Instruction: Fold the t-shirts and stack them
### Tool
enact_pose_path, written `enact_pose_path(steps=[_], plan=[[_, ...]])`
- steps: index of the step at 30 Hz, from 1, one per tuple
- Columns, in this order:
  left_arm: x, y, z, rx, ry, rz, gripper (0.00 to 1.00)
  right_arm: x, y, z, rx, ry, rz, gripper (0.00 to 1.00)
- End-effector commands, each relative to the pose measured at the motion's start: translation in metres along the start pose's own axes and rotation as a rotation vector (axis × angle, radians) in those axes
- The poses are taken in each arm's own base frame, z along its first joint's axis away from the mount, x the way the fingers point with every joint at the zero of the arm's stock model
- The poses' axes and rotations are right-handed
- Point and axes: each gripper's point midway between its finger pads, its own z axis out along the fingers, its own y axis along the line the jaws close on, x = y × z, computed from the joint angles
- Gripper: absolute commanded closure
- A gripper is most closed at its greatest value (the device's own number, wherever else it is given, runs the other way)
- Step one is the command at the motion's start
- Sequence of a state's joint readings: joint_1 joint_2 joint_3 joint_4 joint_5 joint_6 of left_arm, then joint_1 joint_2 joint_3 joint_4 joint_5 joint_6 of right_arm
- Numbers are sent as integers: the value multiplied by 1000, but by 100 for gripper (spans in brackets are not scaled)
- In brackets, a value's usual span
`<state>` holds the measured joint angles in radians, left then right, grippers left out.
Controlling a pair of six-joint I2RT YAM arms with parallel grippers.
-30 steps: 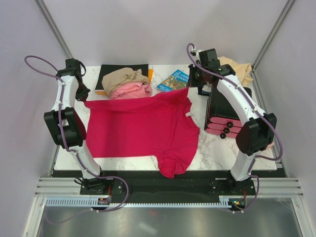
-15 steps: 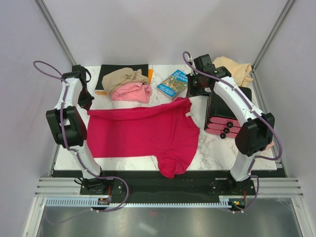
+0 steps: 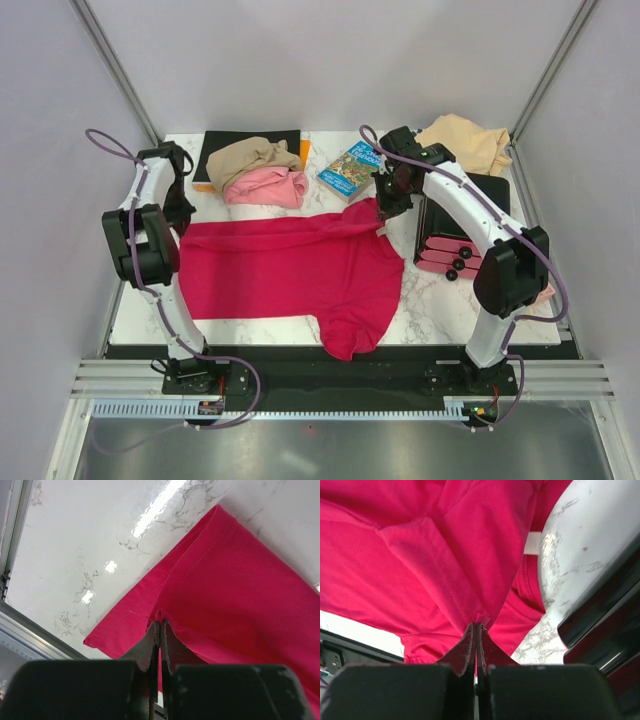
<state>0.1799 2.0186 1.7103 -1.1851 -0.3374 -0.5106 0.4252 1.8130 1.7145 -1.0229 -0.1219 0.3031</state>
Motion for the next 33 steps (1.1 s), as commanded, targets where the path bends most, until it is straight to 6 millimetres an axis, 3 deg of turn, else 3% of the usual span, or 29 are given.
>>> enact_pose_path(steps=[1, 12, 14, 19, 21, 22, 25, 27, 30, 31, 33], plan=[[-1, 5, 1, -47, 15, -8, 98, 15, 3, 4, 29, 45, 6, 100], [-7, -4, 22, -89, 64, 10, 96, 27, 4, 26, 56, 96, 14, 100], [-7, -4, 22, -92, 69, 12, 91, 30, 6, 27, 49, 106, 5, 100], [-2, -1, 21, -95, 77, 9, 90, 43, -4, 29, 93, 143, 10, 100], [0, -1, 23, -99, 85, 20, 81, 50, -6, 31, 102, 169, 3, 100], [0, -1, 23, -99, 87, 25, 80, 52, -8, 33, 110, 178, 4, 91], [0, 4, 23, -131, 87, 19, 77, 58, -12, 36, 125, 210, 1, 90], [0, 8, 17, -137, 76, 5, 70, 60, -13, 35, 131, 216, 0, 81], [-3, 16, 8, -158, 48, -14, 69, 62, -15, 31, 143, 220, -6, 75], [-6, 20, 4, -171, 31, -20, 69, 63, -15, 30, 145, 223, -12, 68], [-11, 26, -8, -170, 3, -54, 66, 62, -19, 24, 163, 215, -17, 67]])
